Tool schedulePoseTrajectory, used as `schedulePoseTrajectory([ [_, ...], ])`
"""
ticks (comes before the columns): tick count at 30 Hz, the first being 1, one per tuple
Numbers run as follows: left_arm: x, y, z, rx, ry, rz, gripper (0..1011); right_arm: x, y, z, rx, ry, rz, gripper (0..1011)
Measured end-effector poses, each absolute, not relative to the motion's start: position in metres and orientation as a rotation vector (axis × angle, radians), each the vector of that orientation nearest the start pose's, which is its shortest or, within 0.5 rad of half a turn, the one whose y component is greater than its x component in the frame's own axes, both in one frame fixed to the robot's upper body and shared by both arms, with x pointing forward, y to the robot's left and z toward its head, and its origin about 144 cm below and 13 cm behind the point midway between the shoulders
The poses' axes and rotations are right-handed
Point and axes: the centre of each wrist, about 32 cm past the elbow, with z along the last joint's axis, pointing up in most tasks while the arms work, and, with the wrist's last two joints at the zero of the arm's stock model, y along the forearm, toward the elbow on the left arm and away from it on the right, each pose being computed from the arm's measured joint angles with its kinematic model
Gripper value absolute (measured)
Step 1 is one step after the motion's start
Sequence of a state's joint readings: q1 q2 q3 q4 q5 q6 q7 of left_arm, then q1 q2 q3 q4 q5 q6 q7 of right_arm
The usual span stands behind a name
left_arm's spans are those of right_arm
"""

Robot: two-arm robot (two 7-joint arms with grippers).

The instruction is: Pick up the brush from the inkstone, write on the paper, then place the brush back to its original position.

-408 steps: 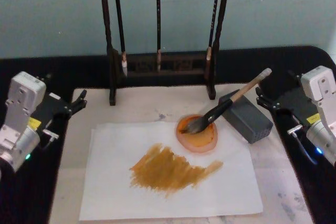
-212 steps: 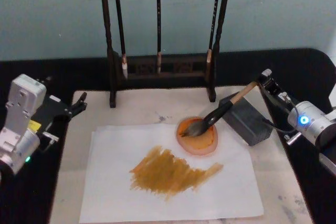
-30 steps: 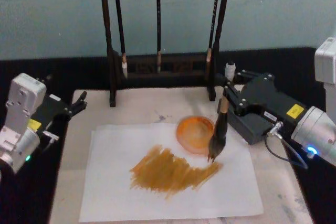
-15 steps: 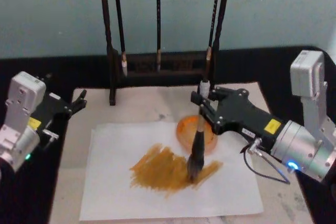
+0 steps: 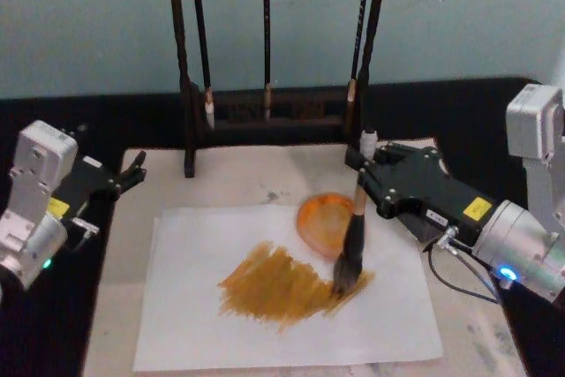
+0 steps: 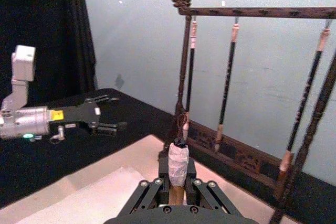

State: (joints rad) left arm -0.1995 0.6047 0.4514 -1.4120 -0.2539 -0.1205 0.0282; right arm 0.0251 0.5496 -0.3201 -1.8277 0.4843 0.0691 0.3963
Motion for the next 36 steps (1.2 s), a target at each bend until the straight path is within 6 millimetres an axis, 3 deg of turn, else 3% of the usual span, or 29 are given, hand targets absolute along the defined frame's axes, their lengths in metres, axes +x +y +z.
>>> schedulePoseTrajectory([
  [10,0.489,0.310,1.140,0.304,-0.285,1.248,1010,0.442,-0.265,1.211,-0.018,-0.051,-0.816,169],
  [22,0.489,0.310,1.140,0.304,-0.285,1.248,1010,0.437,-0.259,1.214,0.004,-0.041,-0.788,169],
  [36,0.489,0.310,1.140,0.304,-0.285,1.248,1009,0.470,-0.255,1.248,0.132,-0.056,-0.803,169],
])
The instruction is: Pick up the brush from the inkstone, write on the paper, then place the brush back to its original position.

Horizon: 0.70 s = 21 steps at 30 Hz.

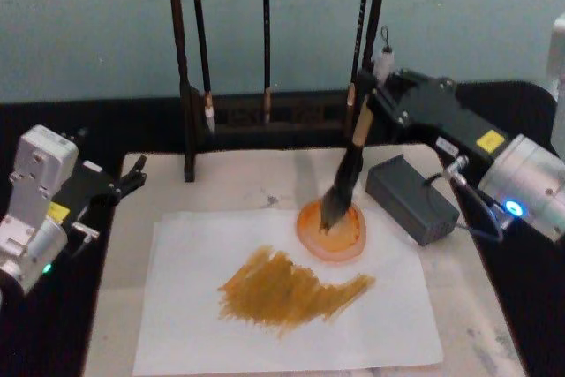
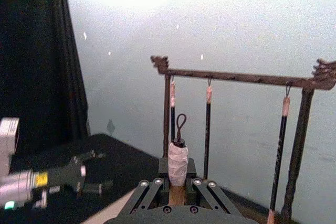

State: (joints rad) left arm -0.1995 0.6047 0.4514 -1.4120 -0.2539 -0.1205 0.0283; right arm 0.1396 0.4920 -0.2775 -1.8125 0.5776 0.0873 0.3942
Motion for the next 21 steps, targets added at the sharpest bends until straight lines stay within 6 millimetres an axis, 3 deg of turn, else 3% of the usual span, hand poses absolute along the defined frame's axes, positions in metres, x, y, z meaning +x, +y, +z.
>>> schedulePoseTrajectory([
  [17,0.489,0.310,1.140,0.304,-0.285,1.248,1010,0.489,-0.248,1.242,0.167,0.000,-0.818,169],
  [21,0.489,0.310,1.140,0.304,-0.285,1.248,1010,0.491,-0.252,1.240,0.198,0.100,-0.857,169],
])
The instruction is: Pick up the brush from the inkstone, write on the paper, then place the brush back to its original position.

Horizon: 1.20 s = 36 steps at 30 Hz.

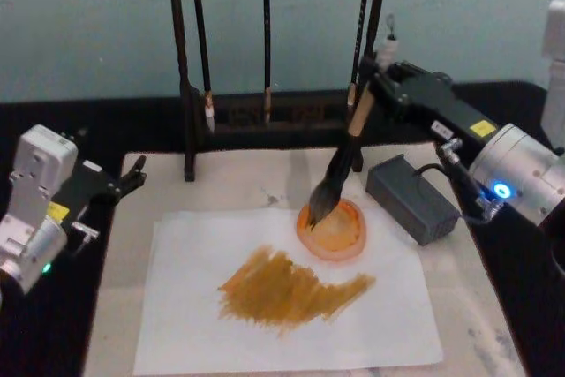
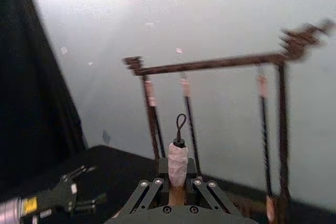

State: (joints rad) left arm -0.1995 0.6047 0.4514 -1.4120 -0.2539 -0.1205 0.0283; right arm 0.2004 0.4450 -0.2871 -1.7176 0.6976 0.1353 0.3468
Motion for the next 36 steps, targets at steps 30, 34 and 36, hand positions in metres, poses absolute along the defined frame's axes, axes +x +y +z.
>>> schedulePoseTrajectory([
  [30,0.489,0.310,1.140,0.304,-0.285,1.248,1010,0.518,-0.296,1.172,0.495,1.001,-1.076,169],
  [34,0.489,0.310,1.140,0.304,-0.285,1.248,1010,0.517,-0.291,1.167,0.499,0.999,-1.118,169],
  [36,0.489,0.310,1.140,0.304,-0.285,1.248,1010,0.516,-0.289,1.165,0.505,0.998,-1.137,169],
])
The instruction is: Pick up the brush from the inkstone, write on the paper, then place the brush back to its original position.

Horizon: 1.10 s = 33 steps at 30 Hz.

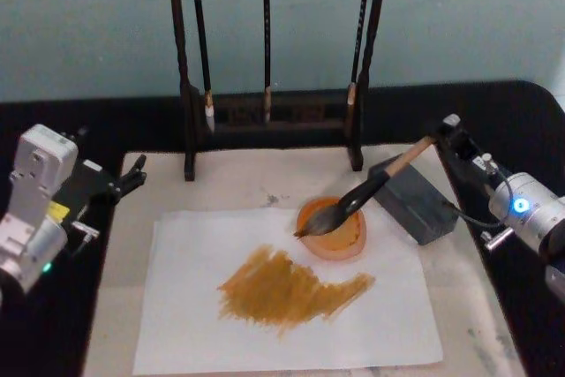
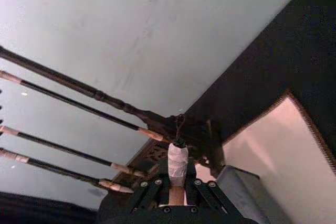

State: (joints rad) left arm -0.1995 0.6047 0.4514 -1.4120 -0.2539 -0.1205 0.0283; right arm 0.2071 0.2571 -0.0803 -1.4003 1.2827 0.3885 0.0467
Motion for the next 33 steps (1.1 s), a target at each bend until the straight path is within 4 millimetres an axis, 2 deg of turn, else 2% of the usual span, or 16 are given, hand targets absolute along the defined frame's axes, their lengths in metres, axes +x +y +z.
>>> schedulePoseTrajectory([
  [15,0.489,0.310,1.140,0.304,-0.285,1.248,1010,0.518,-0.287,1.147,0.543,1.053,-1.208,169],
  [33,0.489,0.310,1.140,0.305,-0.285,1.248,1010,0.526,-0.290,1.144,0.546,1.043,-1.211,169],
])
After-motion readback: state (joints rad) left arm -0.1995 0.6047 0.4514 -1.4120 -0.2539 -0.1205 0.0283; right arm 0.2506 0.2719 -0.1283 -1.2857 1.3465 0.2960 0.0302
